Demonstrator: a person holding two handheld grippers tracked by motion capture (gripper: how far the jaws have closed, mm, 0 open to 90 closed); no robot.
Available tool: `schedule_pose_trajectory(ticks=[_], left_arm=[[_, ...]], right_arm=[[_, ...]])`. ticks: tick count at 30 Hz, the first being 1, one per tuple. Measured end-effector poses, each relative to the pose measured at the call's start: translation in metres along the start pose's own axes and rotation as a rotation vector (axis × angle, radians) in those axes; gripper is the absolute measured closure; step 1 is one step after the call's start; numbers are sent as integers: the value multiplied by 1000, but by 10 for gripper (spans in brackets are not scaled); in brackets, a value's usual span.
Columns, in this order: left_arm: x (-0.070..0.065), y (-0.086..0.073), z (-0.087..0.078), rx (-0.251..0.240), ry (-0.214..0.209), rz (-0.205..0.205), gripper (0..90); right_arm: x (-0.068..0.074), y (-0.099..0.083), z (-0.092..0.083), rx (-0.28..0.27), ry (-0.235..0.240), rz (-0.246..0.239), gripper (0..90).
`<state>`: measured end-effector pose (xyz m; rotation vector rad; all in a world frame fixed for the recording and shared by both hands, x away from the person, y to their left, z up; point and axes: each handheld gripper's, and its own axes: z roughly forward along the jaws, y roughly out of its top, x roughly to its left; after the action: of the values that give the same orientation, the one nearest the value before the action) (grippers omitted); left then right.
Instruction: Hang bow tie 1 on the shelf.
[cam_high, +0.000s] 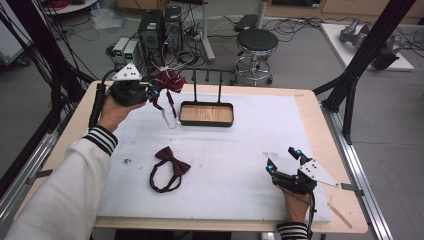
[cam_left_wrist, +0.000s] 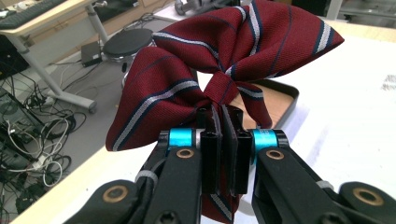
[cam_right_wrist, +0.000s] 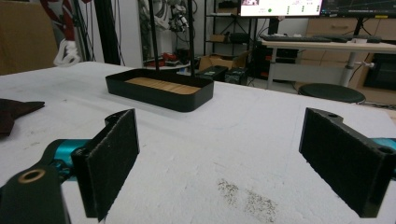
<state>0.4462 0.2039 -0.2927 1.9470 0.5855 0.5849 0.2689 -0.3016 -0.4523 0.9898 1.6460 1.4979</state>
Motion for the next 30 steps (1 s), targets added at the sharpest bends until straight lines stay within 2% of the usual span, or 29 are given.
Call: schedule_pose_trajectory(ticks=[4, 7, 12, 20, 27, 30], left_arm=[[6, 10, 5, -6, 2, 4, 859], [12, 14, 12, -5, 2, -11, 859], [17, 23, 21, -8, 9, -13, 859], [18, 38, 33, -22, 22, -6, 859], [20, 44, 44, -54, 52, -49, 858], [18, 44, 49, -53, 67, -45, 859]], right_arm=[[0, 0, 0, -1, 0, -1, 113], [0, 0, 0, -2, 2, 1, 113], [0, 0, 0, 1, 0, -3, 113], [0, 0, 0, 1, 2, 0, 114], [1, 0, 0, 3, 3, 0, 114], [1, 0, 0, 3, 2, -2, 114]])
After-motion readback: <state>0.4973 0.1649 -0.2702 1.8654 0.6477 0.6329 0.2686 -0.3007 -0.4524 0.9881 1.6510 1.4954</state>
